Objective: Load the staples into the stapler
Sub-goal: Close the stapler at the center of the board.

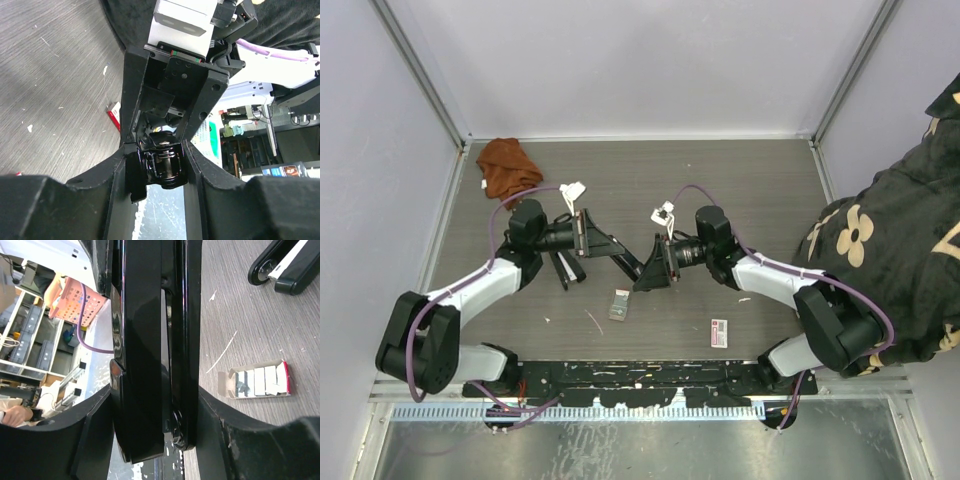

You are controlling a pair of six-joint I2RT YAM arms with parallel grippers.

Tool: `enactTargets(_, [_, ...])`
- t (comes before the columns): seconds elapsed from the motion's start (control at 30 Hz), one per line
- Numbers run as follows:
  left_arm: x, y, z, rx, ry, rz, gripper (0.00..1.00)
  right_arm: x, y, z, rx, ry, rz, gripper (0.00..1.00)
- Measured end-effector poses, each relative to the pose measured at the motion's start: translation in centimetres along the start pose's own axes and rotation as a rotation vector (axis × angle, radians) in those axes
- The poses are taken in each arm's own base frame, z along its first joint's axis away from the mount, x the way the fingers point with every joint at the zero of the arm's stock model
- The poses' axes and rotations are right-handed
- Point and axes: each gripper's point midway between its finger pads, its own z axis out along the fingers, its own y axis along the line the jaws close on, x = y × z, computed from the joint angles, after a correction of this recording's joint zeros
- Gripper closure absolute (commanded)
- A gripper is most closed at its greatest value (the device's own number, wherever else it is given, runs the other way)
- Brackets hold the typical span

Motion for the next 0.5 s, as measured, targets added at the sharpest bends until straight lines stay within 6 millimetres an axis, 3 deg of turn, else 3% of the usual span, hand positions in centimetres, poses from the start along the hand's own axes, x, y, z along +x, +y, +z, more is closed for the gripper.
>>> enactTargets(0.1, [0.0,-0.1,-0.1,-0.018,-0.002,0.012,0.98,-0.2,-0.1,0.1,0.007,-0.008,-0.004,0.99])
enactTargets(0.13, [0.0,-0.1,-0.2,-0.026,-0.004,0.02,0.92,-0.2,-0.1,0.1,0.005,-0.01,-0.009,0.99])
enactTargets(0.2, [-0.1,-0.4,-0.5,-0.045,-0.009,0.036,0.7,-0.3,-0.1,0.2,0.005,-0.013,-0.021,0.99])
enactTargets(0.27, [-0.2,-0.7,-0.7,-0.064,-0.016,0.057,0.35,-0.6,0.0,0.3,0.004,-0.02,-0.039,0.99])
enactTargets(0.3, [-0.3,-0.8,-0.8,-0.084,-0.025,0.079,0.22,-0.7,-0.1,0.4,0.011,-0.027,-0.041,0.99])
enactTargets(0.37, [-0.9,-0.6,-1.3,-0.146,-0.063,0.132,0.08,-0.9,-0.8,0.4,0.07,-0.047,-0.013,0.99])
enactTargets(0.43, [-2.1,0.0,-2.2,-0.256,-0.134,0.174,0.0,-1.0,-2.2,0.2,0.151,-0.058,0.016,0.99])
enactTargets(0.5, [-3.1,0.7,-3.7,-0.377,-0.205,0.2,0.02,-1.7,-3.7,0.2,0.263,-0.066,0.037,0.99])
